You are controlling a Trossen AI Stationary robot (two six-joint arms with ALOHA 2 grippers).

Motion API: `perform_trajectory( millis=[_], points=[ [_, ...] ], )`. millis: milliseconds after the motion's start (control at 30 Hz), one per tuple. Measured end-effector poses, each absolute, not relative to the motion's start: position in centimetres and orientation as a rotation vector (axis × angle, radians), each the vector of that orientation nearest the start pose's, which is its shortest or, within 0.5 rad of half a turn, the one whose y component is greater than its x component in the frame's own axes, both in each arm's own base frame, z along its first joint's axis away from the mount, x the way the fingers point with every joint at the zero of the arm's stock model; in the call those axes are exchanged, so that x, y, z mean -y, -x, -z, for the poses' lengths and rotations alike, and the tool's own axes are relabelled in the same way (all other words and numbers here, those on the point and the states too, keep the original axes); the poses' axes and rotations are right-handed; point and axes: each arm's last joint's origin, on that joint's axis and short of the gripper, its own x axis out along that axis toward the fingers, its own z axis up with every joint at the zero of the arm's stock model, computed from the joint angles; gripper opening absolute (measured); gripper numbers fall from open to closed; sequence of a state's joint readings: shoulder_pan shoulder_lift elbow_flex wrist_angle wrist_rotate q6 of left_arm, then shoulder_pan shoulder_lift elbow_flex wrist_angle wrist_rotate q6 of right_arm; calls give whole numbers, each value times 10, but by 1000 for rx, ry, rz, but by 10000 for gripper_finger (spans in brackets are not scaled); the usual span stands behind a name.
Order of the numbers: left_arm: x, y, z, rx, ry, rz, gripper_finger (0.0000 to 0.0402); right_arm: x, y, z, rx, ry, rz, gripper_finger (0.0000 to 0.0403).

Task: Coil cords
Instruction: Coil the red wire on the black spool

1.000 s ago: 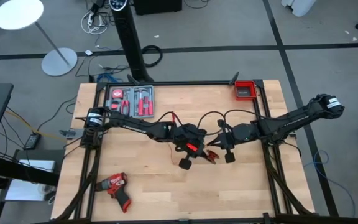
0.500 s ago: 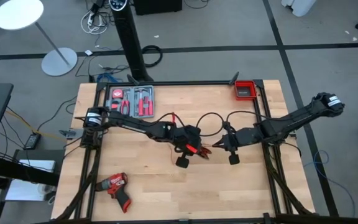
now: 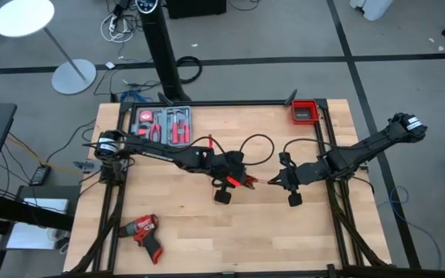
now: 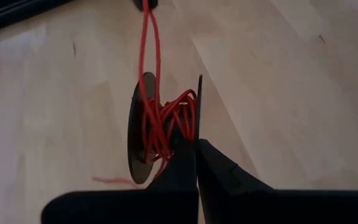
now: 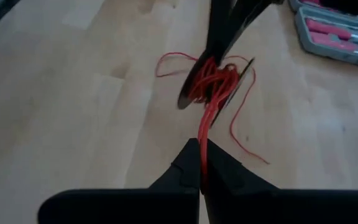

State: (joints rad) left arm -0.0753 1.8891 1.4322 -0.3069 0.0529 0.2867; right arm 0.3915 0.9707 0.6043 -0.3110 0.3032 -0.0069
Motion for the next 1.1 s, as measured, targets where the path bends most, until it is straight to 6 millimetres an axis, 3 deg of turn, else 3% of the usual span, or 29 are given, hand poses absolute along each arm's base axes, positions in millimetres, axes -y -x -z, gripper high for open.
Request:
perform_trajectory(
  millis=[400, 767, 1100],
  points=[
    [34, -396, -261, -768, -362, 206, 0, -71, -181, -231, -688, 181, -122, 3],
    [48, -382, -297, -640, -461, 142, 0, -71, -181, -227, -710, 108, -97, 7],
    [60, -378, -297, -651, -502, 182, 0, -69, -179, -224, -757, 68, -60, 25]
  ],
)
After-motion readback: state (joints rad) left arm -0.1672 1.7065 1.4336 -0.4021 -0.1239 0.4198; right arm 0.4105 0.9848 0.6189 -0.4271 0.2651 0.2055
